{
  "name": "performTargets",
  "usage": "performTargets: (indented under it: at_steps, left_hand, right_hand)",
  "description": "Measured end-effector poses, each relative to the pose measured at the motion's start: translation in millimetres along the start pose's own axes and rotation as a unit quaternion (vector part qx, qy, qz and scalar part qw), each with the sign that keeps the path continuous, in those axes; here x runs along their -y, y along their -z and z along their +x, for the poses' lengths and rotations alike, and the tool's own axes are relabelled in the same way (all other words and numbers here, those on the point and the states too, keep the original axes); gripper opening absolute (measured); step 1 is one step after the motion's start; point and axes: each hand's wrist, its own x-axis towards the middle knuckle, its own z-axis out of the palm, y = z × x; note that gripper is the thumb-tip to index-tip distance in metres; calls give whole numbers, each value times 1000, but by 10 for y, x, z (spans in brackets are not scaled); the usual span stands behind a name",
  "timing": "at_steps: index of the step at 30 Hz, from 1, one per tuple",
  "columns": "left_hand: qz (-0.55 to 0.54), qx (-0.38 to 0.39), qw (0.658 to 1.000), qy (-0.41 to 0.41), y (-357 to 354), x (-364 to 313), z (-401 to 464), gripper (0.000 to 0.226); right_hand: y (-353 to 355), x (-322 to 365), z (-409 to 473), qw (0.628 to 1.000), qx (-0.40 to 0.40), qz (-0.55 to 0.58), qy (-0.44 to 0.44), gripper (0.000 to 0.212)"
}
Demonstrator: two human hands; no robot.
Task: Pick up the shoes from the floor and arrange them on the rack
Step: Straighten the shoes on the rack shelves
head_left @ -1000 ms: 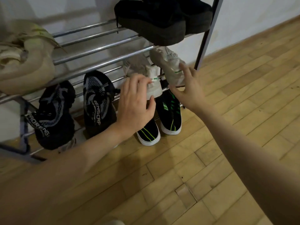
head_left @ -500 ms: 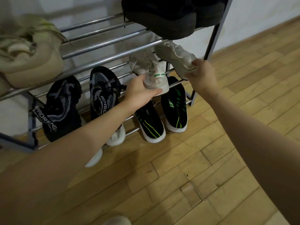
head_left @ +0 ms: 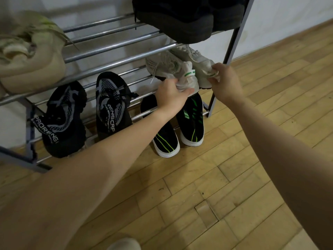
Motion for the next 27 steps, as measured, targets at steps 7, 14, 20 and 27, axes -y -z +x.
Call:
performTargets:
  at_steps: [7,14,20,27]
  left_hand:
    - [59,9,996,-61,14,76,-10,53]
    - [111,-60,965,-229,49,623,-846,24]
    - [109,2,991,84,-124,1059,-1191,40]
    - [-84,78,918,380,-204,1187,-1032,57]
  right_hand:
    - [-150,49,-252,997,-28,62,-29,58]
    - [-619,-190,-1100,990,16,91,-110,54]
    - [-973,-248,-1437,960,224,67,-151,86]
    - [-1231,-228,-1315,964,181,6,-194,92]
